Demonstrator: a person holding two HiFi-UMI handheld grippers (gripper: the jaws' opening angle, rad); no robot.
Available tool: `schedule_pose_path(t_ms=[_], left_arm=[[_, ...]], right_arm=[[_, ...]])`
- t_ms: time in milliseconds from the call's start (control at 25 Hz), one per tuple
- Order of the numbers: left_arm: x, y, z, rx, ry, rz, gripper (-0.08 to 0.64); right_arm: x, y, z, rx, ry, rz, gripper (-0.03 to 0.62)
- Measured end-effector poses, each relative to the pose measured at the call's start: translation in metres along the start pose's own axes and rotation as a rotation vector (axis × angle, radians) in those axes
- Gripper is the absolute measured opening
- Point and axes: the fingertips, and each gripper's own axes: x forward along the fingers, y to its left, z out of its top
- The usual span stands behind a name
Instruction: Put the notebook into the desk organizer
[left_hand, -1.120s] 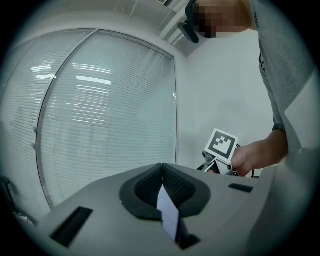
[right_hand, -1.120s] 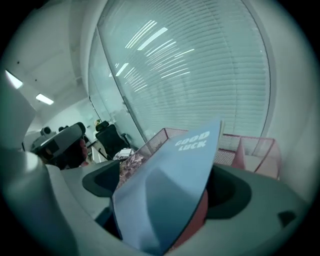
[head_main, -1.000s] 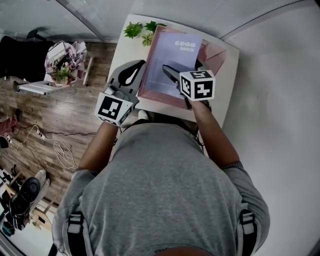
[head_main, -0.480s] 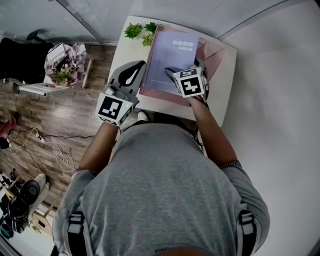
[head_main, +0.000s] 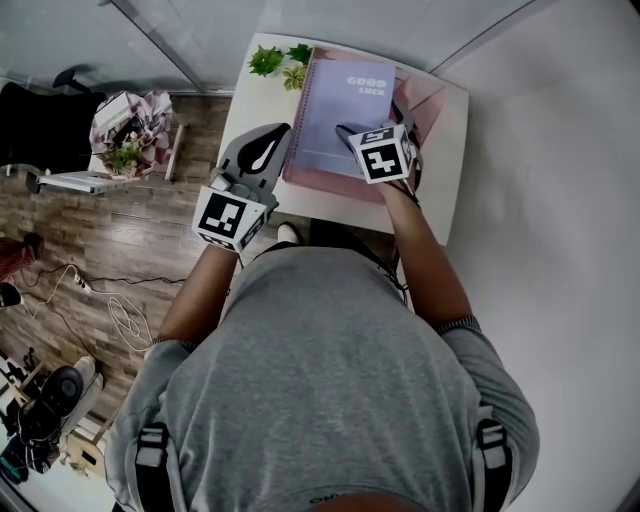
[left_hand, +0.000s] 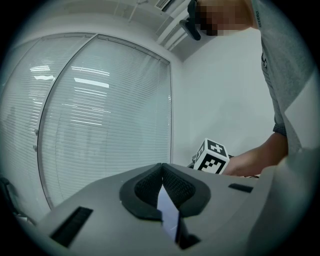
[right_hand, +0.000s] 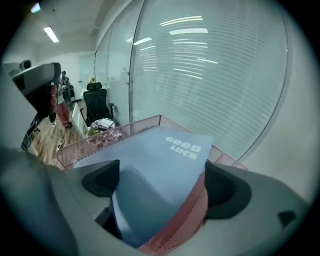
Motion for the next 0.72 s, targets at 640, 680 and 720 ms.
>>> schedule_pose_path(t_ms=[640, 680, 720], left_arm=[[-0.016, -0.032, 0.019, 0.029, -0.035, -0.121, 0.02], [-0.015, -0.036, 0.018, 0.029, -0.034, -0.128, 0.02], [-0.015, -0.039, 0.017, 0.032, -0.035, -0.137, 0.02]], right_arm=[[-0.163, 0.033, 0.049, 0.141, -0.494, 0.141, 0.345], [-0.171, 0.037, 0.048, 0.131, -0.528, 0.137, 0.332], [-0.178, 0.04, 0.047, 0.121, -0.559, 0.133, 0.314]])
